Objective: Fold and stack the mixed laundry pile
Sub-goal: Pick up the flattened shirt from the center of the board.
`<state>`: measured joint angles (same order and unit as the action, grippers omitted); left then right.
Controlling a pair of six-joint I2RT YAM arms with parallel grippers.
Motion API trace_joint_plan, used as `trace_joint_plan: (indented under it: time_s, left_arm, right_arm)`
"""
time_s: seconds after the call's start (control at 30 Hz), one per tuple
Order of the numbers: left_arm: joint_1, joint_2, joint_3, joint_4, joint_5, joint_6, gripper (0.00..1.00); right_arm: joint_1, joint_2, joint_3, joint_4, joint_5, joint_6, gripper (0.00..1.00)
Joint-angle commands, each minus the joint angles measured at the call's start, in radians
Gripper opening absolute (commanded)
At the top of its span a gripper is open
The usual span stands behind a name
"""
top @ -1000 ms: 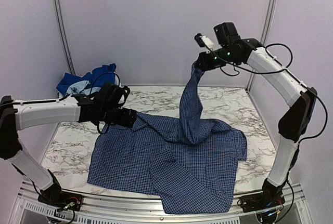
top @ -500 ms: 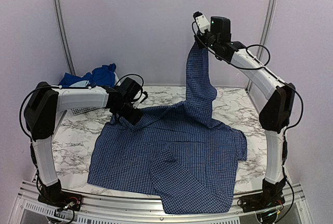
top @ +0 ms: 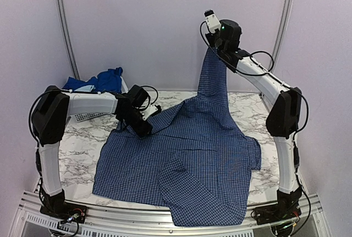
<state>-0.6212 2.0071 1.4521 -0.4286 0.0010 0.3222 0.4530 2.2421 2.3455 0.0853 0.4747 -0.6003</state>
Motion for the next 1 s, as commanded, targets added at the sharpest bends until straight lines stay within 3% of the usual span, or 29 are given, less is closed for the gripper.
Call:
trace_joint_plan:
  time_s: [0.0, 0.1, 0.3, 0.43, 0.53, 0.77, 0.97]
  left_arm:
    - [0.006, 0.093, 0.061, -0.046, -0.044, 0.034, 0.62]
    - [0.011, 0.132, 0.106, -0.065, -0.057, 0.039, 0.55]
    - [0.021, 0.151, 0.166, -0.101, -0.057, 0.052, 0.28]
    - [0.041, 0.116, 0.178, -0.105, -0.081, 0.065, 0.16]
    - [0.063, 0.09, 0.193, -0.103, -0.09, 0.072, 0.0]
    - [0.107, 0.075, 0.251, -0.096, -0.243, 0.096, 0.0]
    - [0.112, 0.069, 0.285, -0.018, -0.439, 0.124, 0.0]
  right_arm:
    - [-0.011, 0.025, 0.064, 0.154, 0.027, -0.059, 0.0]
    - [-0.011, 0.033, 0.063, 0.162, 0.009, -0.066, 0.0]
    - [-0.011, 0.016, 0.027, 0.141, -0.01, -0.048, 0.0]
    - [-0.011, 0.001, 0.008, 0.128, -0.019, -0.037, 0.0]
    - [-0.01, -0.011, -0.011, 0.121, -0.019, -0.032, 0.0]
    - [-0.007, -0.061, -0.059, 0.08, -0.022, -0.024, 0.0]
    - [0.006, -0.18, -0.232, 0.091, -0.014, -0.024, 0.0]
